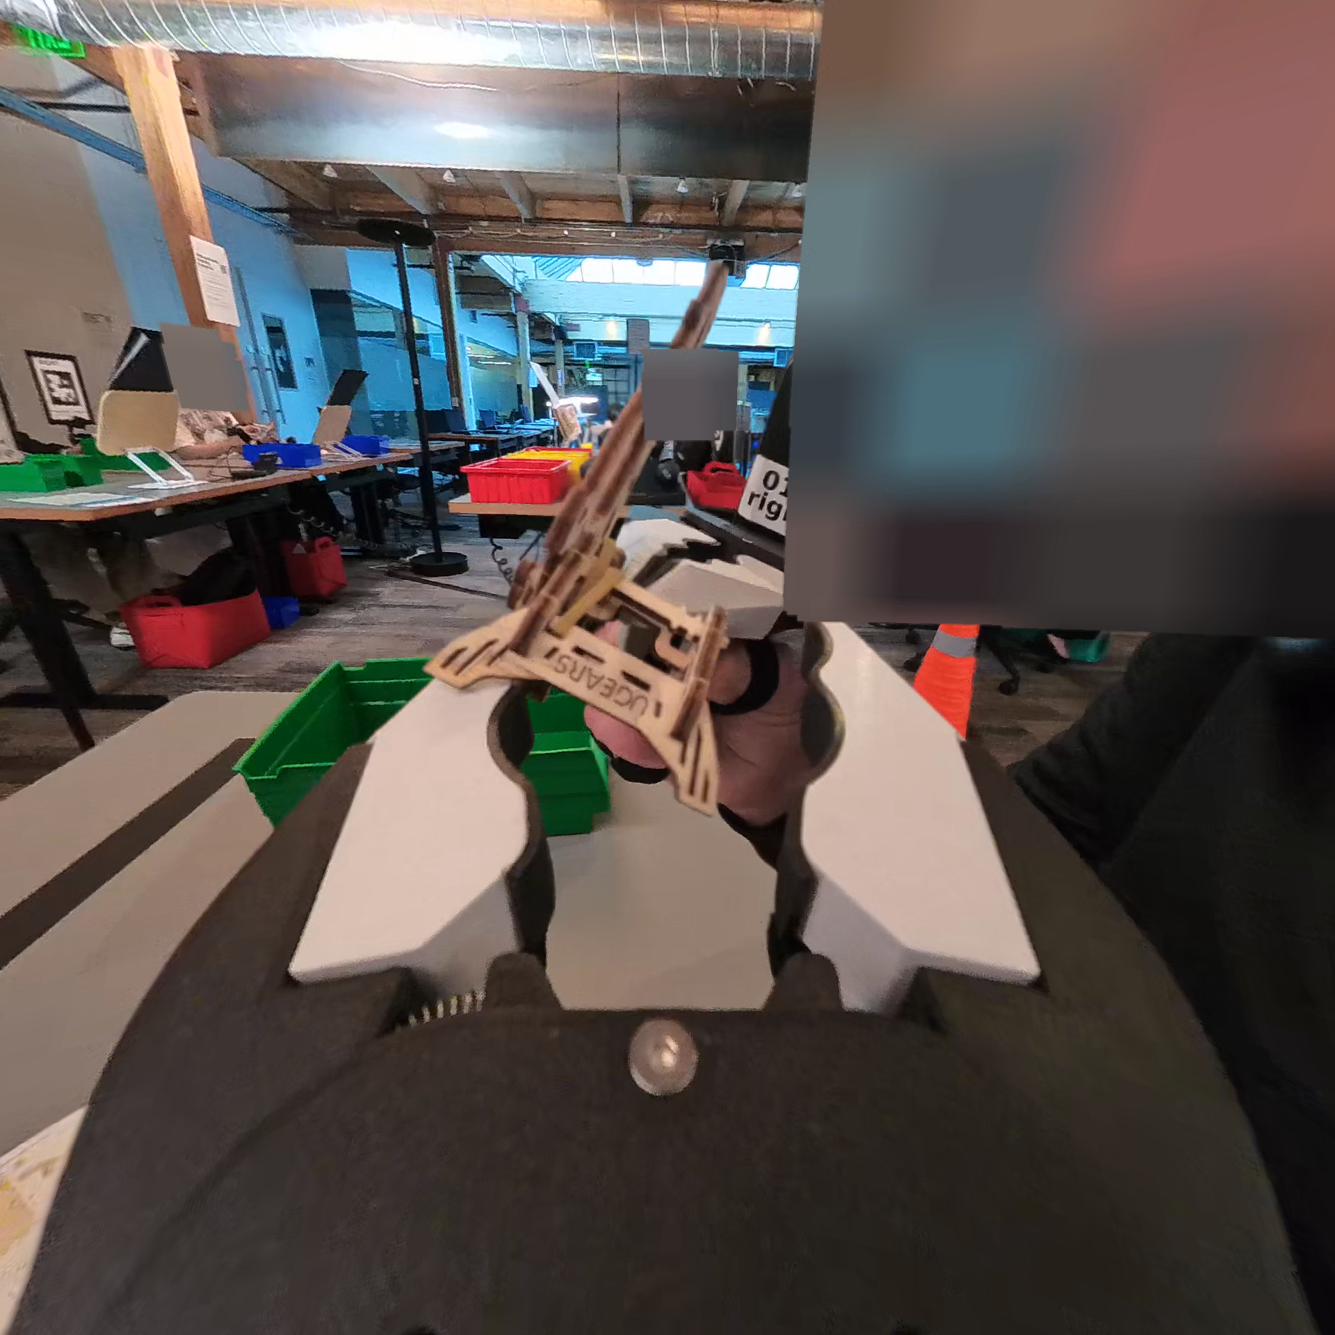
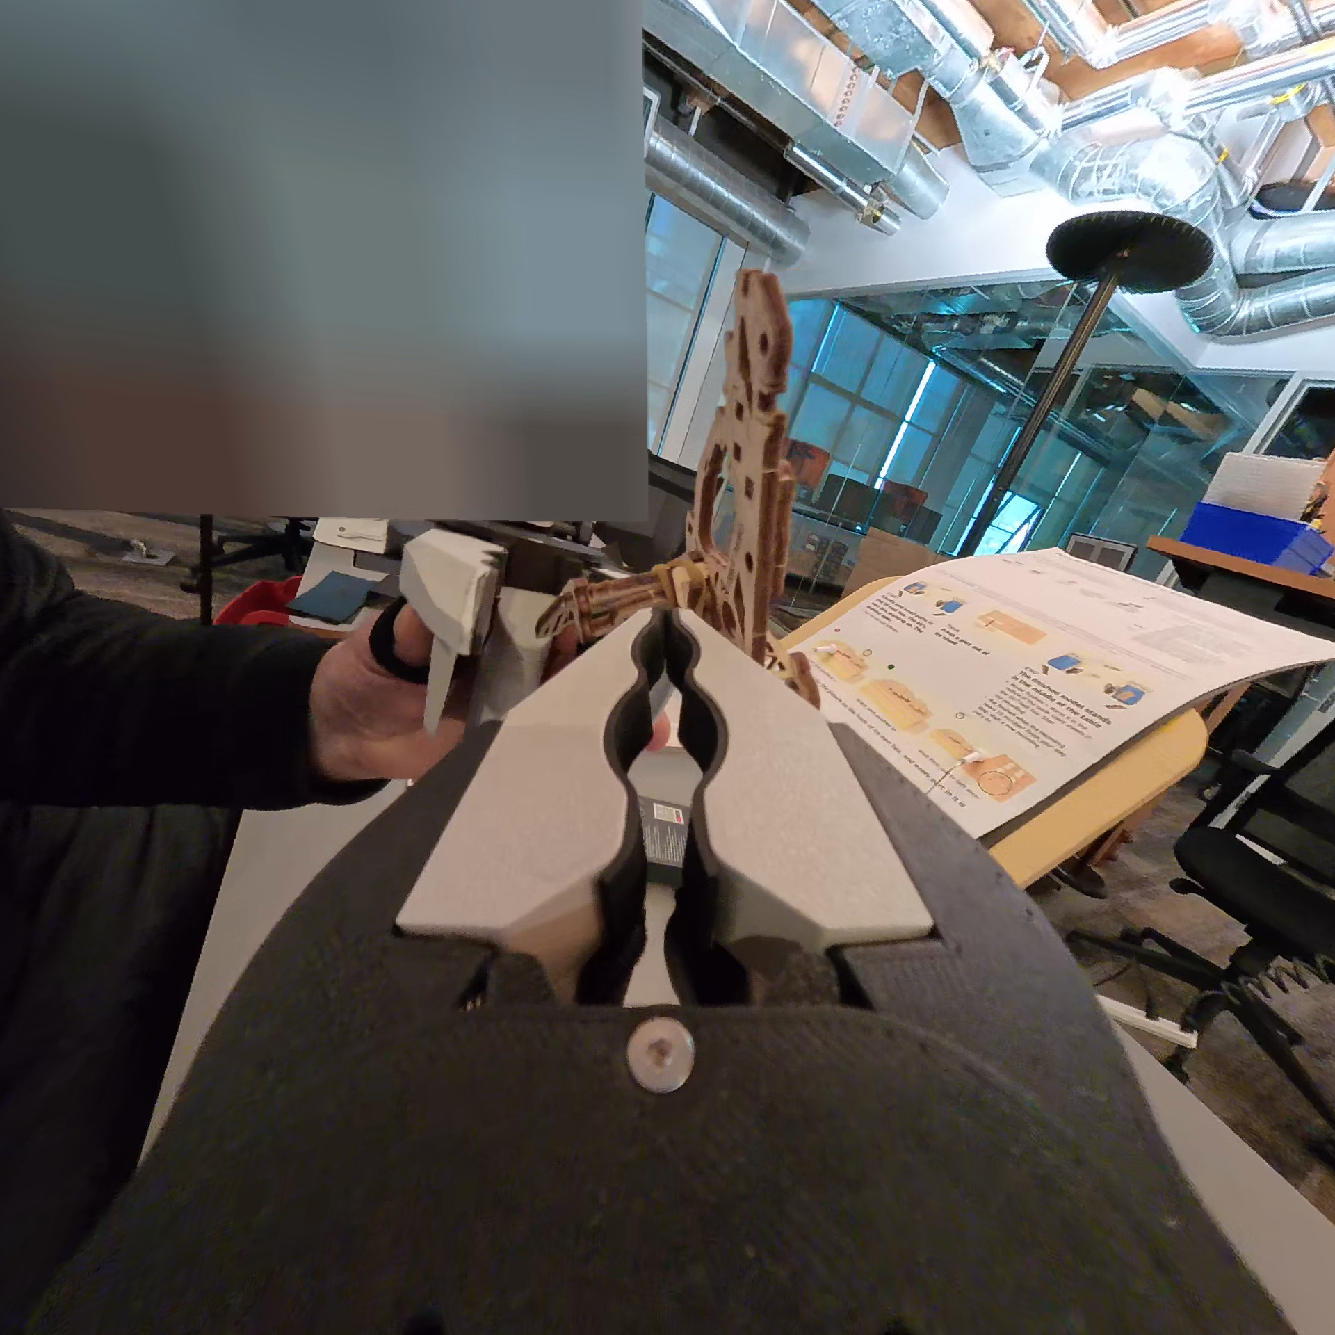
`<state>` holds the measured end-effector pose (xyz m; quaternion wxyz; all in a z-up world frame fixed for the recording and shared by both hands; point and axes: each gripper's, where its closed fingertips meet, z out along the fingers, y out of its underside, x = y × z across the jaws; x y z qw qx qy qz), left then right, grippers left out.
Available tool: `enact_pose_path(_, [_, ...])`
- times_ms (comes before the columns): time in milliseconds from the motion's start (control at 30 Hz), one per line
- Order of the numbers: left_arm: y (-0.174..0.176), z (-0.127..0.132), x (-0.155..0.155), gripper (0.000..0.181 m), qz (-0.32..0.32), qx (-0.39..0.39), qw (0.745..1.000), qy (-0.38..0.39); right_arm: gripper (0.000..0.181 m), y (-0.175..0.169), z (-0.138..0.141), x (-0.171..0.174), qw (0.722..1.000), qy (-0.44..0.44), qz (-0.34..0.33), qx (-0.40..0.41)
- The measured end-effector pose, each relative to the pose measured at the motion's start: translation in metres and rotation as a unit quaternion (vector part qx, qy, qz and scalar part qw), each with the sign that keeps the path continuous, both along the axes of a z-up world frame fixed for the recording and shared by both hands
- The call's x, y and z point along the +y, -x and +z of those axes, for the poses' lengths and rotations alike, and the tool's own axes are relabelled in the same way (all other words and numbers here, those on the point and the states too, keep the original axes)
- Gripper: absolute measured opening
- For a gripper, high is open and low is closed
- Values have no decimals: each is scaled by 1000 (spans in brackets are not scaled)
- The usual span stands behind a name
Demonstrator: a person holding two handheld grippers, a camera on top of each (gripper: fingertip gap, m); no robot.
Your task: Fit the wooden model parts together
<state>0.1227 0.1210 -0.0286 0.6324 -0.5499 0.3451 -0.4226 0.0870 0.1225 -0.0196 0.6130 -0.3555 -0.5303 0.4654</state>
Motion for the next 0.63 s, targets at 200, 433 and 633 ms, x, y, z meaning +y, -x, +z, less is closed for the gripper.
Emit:
enact_pose_path(200, [11, 0, 0, 67, 20, 34, 999, -5, 0, 7, -5, -3, 1000, 1, 8, -11])
enact_pose_path(433, [21, 0, 1, 52, 10, 14, 1000, 19, 0, 14, -9, -6, 1000, -3, 15, -22])
enact_pose_path(633, [33, 9, 5, 36, -5, -58, 997, 44, 0, 16, -13, -7, 999, -17, 6, -34])
